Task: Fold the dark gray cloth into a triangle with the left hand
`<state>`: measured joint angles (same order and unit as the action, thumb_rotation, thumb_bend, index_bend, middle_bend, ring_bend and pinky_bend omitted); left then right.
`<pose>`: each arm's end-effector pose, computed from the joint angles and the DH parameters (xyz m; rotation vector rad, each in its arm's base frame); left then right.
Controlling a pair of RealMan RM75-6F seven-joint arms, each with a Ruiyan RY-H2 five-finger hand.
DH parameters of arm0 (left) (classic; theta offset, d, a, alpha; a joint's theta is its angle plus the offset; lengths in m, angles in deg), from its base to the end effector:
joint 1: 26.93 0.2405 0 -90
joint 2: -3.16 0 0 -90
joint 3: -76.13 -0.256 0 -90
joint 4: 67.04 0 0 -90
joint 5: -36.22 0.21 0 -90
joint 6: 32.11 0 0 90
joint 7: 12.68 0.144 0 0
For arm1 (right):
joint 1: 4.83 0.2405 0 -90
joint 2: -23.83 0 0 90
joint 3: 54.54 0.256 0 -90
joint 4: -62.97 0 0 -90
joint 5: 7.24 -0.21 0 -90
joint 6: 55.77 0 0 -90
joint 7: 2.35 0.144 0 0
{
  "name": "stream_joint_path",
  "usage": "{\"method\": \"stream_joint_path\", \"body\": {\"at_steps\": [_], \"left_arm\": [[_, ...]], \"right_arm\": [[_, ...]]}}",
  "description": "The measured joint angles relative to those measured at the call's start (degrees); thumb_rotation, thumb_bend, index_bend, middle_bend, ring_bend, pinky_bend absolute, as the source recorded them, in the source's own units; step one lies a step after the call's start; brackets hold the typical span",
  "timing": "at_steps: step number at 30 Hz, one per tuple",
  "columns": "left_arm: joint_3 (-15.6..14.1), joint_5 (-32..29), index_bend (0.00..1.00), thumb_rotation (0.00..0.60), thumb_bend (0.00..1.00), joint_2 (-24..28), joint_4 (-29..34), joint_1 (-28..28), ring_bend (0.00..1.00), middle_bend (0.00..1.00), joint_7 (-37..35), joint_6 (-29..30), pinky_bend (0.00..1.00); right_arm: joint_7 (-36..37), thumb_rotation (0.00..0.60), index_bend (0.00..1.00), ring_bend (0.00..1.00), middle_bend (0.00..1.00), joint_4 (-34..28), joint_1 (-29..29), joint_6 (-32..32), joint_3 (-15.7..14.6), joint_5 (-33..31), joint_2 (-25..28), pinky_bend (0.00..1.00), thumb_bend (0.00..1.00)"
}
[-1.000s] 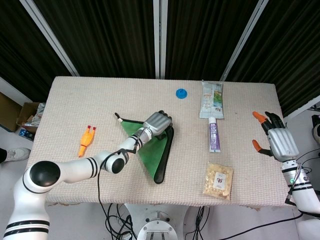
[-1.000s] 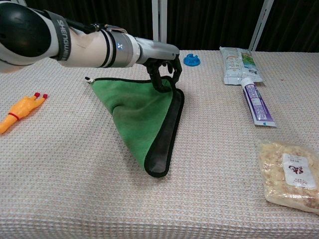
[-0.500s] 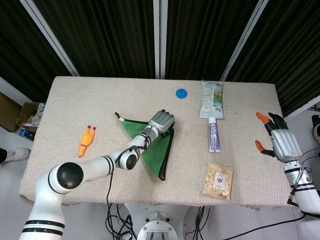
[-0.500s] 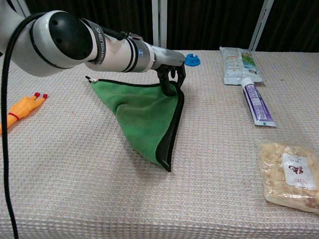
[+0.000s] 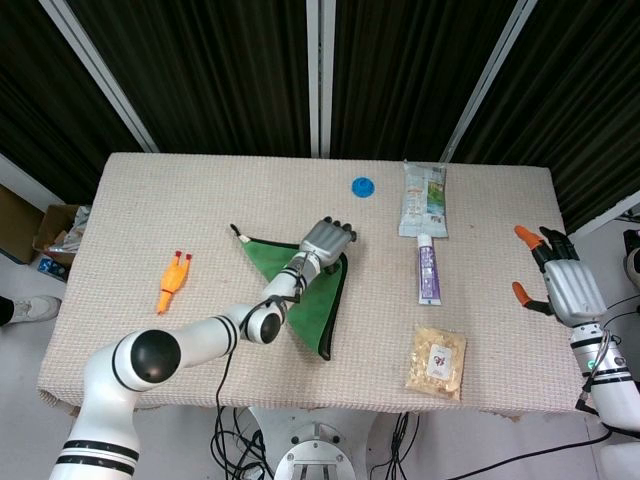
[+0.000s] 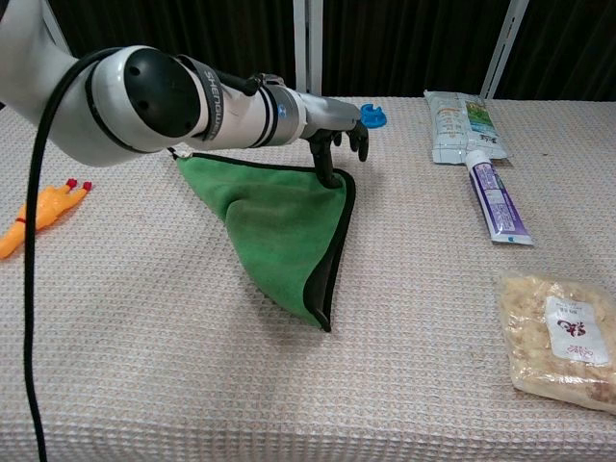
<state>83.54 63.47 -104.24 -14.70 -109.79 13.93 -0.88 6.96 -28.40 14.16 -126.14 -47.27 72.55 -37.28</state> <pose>0.0095 0.4283 -0.1196 -2.1374 -0.9060 -0.6878 -0.2826 -0.2719 0.1628 1.4811 -1.0109 1.0048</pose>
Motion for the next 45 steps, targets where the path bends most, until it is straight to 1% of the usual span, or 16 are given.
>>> {"method": "stream_joint_path", "body": {"at_steps": [2,5,6,8,11,12,14,15,18,21,24,26,29,35,43,45], "left_arm": [[0.3,1.6,0.17,0.600,0.26,1.2,2.3,0.9,0.14,0.10,-0.5,2.1,0.14],[0.6,5.2,0.18,0.600,0.26,4.2,8.1,3.2,0.14,0.10,-1.8,6.5,0.14],[0.5,7.1,0.18,0.600,0.26,5.8,11.1,4.5,0.14,0.10,-2.4,8.4,0.13],[0.2,10.5,0.22,0.600,0.26,8.4,16.0,6.6,0.14,0.10,-3.5,11.4,0.13],[-1.3,18.1,0.29,0.600,0.26,12.8,24.6,10.8,0.14,0.11,-5.3,16.5,0.13],[-2.3,21.7,0.31,0.600,0.26,14.4,27.3,12.6,0.14,0.11,-5.9,18.6,0.13],[-4.4,27.3,0.34,0.600,0.26,16.6,30.8,15.4,0.14,0.12,-7.0,21.6,0.13],[-6.0,31.1,0.34,0.600,0.26,17.8,32.8,17.3,0.14,0.12,-7.7,23.4,0.13],[-10.1,40.6,0.36,0.600,0.27,19.9,36.7,21.5,0.14,0.13,-9.5,27.3,0.13],[-13.8,49.1,0.37,0.600,0.29,20.8,38.9,24.9,0.14,0.13,-10.8,30.1,0.13],[-16.3,55.4,0.37,0.600,0.33,20.8,40.6,27.1,0.13,0.13,-10.5,31.0,0.12],[-16.9,57.0,0.37,0.600,0.35,20.5,41.6,27.8,0.13,0.13,-8.9,30.8,0.12],[-16.8,57.2,0.37,0.600,0.36,19.9,42.7,28.4,0.13,0.12,-5.4,30.1,0.12],[-15.5,55.7,0.37,0.600,0.36,16.8,43.4,29.8,0.13,0.12,1.3,27.4,0.12],[-13.1,54.0,0.37,0.600,0.36,12.0,40.5,31.5,0.12,0.12,3.4,25.5,0.12],[-12.4,53.9,0.38,0.600,0.36,10.9,39.2,31.7,0.12,0.12,3.9,25.3,0.12]], "right_arm": [[0.1,0.600,0.10,0.00,0.13,0.0,-0.1,-0.2,0.0,0.2,0.0,0.04,0.29],[0.2,0.600,0.10,0.00,0.13,-0.1,-0.2,-0.5,-0.1,0.7,0.1,0.04,0.29],[0.3,0.600,0.10,0.00,0.13,-0.2,-0.3,-0.7,-0.1,1.0,0.1,0.04,0.29],[0.4,0.600,0.10,0.00,0.13,-0.3,-0.3,-1.0,-0.1,1.6,0.0,0.04,0.29],[0.7,0.600,0.10,0.00,0.13,-0.3,-0.4,-1.5,-0.3,2.6,-0.2,0.04,0.29],[0.7,0.600,0.10,0.00,0.13,-0.3,-0.4,-1.6,-0.4,3.0,-0.2,0.04,0.29],[0.8,0.600,0.10,0.00,0.13,-0.2,-0.4,-1.8,-0.7,3.6,-0.5,0.04,0.29],[0.8,0.600,0.10,0.00,0.13,-0.1,-0.4,-1.8,-0.7,3.7,-0.6,0.04,0.29],[0.9,0.600,0.10,0.00,0.13,0.0,-0.2,-1.8,-0.8,4.1,-1.0,0.04,0.29],[0.7,0.600,0.10,0.00,0.13,0.0,0.0,-1.6,-0.9,4.3,-1.3,0.04,0.29],[0.5,0.600,0.10,0.00,0.13,-0.3,0.1,-1.6,-0.9,4.4,-1.4,0.04,0.29],[0.3,0.600,0.10,0.00,0.13,-0.5,0.0,-1.7,-0.9,4.4,-1.3,0.04,0.29],[0.1,0.600,0.10,0.00,0.12,-0.7,-0.2,-1.8,-1.0,4.2,-1.2,0.04,0.29],[0.1,0.600,0.10,0.00,0.12,-0.9,-0.5,-1.9,-1.0,3.9,-1.0,0.04,0.29],[0.5,0.600,0.10,0.00,0.12,-1.1,-0.3,-1.4,-0.8,3.4,-1.0,0.04,0.29],[0.4,0.600,0.10,0.00,0.12,-1.1,-0.2,-1.2,-0.8,3.4,-1.1,0.04,0.29]]}}
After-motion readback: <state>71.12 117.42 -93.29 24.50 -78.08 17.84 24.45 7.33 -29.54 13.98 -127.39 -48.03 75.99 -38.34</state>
